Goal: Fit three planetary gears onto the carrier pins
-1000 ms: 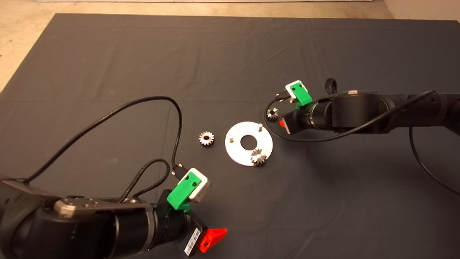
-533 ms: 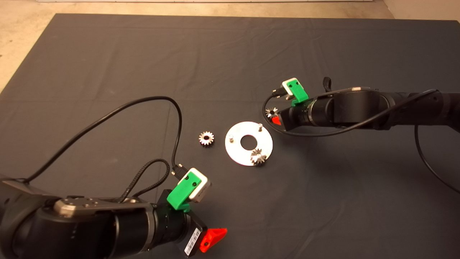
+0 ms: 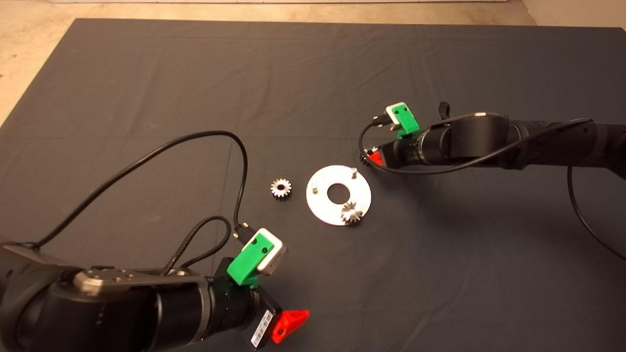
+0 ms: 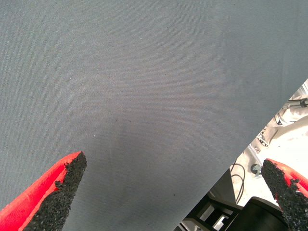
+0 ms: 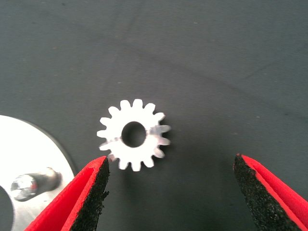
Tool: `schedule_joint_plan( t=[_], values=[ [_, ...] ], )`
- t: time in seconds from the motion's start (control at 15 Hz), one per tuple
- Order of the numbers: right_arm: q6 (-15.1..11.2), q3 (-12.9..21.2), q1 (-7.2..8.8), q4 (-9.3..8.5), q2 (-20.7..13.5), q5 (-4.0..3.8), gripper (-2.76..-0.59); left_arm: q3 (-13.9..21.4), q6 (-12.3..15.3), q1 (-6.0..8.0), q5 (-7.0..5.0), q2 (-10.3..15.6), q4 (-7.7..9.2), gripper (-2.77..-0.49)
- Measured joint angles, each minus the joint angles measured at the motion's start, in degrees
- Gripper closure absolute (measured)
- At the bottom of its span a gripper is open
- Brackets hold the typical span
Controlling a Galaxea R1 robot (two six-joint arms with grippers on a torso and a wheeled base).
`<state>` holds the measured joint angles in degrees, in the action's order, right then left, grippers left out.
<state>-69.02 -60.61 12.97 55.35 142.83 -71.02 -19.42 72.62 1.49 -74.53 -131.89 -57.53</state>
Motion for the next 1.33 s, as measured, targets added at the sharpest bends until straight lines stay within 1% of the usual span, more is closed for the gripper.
schedule_joint_plan(
  t=[0.13,0.27,0.73,0.93,1.07,1.13,1.27,1.33],
  values=[
    [0.0,0.0,-0.11,-0.05,0.7,1.12,-1.91,0.0,0.0,0.00,0.01,0.0,0.01,-2.64],
    [0.0,0.0,-0.10,-0.15,1.1,1.57,-1.91,-0.1,0.0,0.00,0.00,0.0,0.01,-2.64],
    [0.0,0.0,-0.16,-0.22,1.3,1.68,-1.91,-0.1,0.0,0.00,0.01,0.0,0.01,-2.64],
    [0.0,0.0,-0.74,-0.28,1.3,1.82,-1.91,-0.1,0.0,0.00,0.01,0.0,0.00,-2.64],
    [0.0,0.0,-0.74,-0.30,1.3,1.89,-1.91,-0.1,0.0,0.00,0.01,0.0,0.01,-2.64],
    [0.0,0.0,-0.74,-0.30,1.3,2.10,-1.91,-0.1,0.0,0.00,0.01,0.0,0.00,-2.64],
    [0.0,-1.1,-0.77,-0.30,1.3,3.43,-1.91,-0.1,0.0,0.00,0.01,0.0,0.01,-2.64],
    [0.0,-1.9,-0.88,-0.30,1.3,3.96,-1.91,-0.1,0.0,0.00,0.01,0.0,0.01,-2.64]
  ],
)
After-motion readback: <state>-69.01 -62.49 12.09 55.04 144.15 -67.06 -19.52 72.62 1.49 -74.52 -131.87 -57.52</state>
